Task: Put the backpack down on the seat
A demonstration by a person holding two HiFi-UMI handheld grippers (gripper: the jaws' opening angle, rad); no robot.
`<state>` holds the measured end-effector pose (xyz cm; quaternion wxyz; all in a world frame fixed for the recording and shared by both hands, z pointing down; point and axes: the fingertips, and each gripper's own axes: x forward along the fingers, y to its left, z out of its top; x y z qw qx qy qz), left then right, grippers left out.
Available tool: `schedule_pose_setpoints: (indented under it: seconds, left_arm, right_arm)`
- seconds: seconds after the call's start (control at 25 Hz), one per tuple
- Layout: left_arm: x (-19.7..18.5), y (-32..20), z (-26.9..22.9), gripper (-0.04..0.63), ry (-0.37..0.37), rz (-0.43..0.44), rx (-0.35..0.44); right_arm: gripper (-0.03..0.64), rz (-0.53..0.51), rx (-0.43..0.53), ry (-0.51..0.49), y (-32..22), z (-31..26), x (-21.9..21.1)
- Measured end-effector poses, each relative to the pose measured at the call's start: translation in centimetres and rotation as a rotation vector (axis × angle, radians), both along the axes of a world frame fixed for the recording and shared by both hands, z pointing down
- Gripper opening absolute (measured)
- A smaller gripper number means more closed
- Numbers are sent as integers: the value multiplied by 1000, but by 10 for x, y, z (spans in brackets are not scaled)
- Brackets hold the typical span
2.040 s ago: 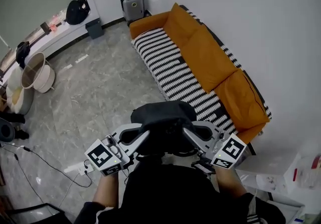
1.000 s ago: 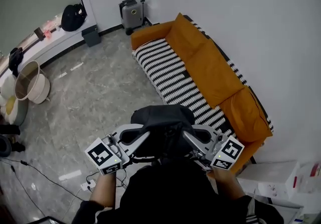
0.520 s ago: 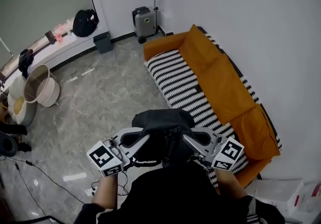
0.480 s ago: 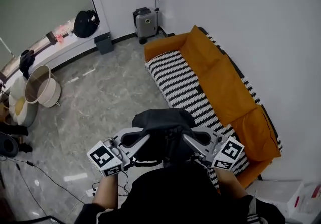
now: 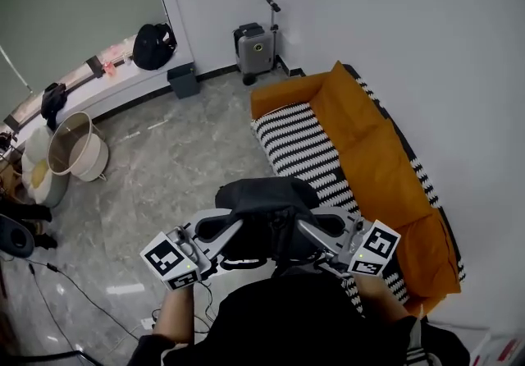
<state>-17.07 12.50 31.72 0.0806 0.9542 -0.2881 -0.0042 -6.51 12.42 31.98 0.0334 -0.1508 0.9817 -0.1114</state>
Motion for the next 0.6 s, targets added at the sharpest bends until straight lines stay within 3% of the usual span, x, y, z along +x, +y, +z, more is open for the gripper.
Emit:
schedule_pose_setpoints:
  seconds: [0.32, 0.6]
  left_arm:
    - [-10, -30, 3, 34, -10, -38, 26]
    - [-57, -94, 4, 34, 1, 37, 23]
  right_arm:
    - [29, -35, -12, -52, -31, 4, -11]
    - [28, 40, -35, -36, -89, 3, -57]
